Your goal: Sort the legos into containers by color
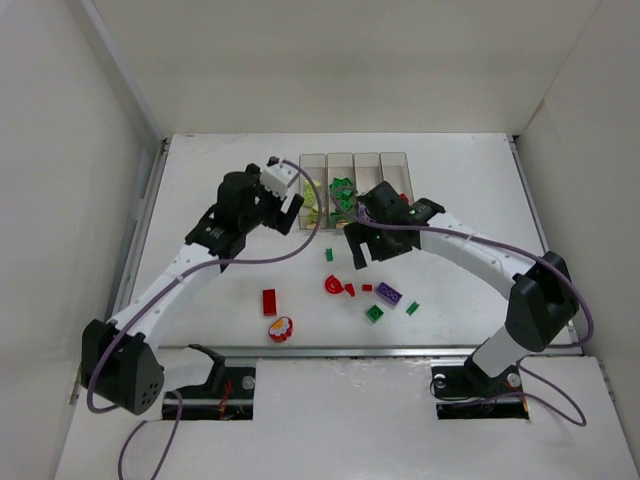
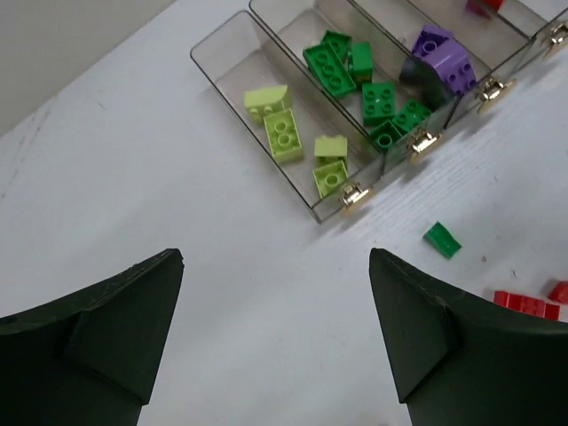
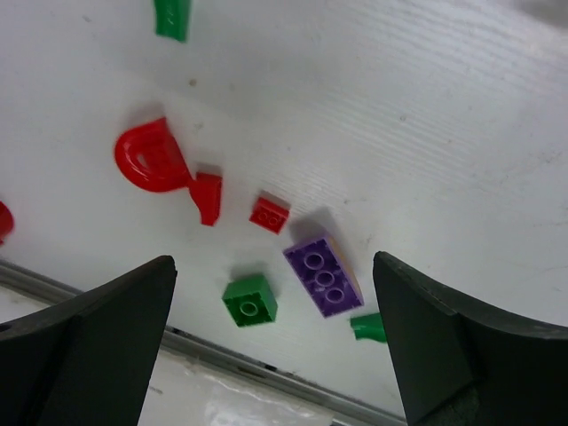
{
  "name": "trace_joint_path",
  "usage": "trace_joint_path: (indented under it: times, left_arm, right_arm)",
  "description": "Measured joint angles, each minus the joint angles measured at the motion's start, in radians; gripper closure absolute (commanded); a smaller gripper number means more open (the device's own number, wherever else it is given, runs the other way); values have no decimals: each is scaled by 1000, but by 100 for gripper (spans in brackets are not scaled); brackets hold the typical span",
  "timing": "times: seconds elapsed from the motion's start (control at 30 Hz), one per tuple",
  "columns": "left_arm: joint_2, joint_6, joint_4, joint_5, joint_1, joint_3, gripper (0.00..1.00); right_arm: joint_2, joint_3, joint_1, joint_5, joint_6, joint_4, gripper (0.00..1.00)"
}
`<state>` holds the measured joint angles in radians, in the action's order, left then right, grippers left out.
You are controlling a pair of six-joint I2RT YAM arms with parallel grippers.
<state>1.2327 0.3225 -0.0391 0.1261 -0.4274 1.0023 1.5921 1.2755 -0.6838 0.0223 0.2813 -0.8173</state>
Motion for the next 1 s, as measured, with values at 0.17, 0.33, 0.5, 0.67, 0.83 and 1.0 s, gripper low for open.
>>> trace_joint_path:
  times: [0.17, 0.33, 0.5, 0.67, 0.83, 1.0]
  left_arm:
    - [-124, -31, -12, -54, 0, -134, 16]
    - [-285, -58, -3, -196, 36, -264, 11]
    - [-414, -64, 16, -331, 99, -401, 10]
    - [-479, -99, 23, -364, 176, -481, 10]
    - [-510, -134, 39, -364, 224, -507, 10]
    - [-513, -147, 55, -363, 234, -512, 10]
  right_arm:
    - [55, 48, -66, -6, 49, 138, 12]
    - [245, 135, -101, -15, 93, 252, 18]
    - [371, 149, -97, 9, 101, 264, 21]
    - [433, 210, -95, 21, 89, 263, 33]
    - [490, 307, -95, 32, 80, 277, 64]
    - [511, 322, -95, 62, 79, 280, 84]
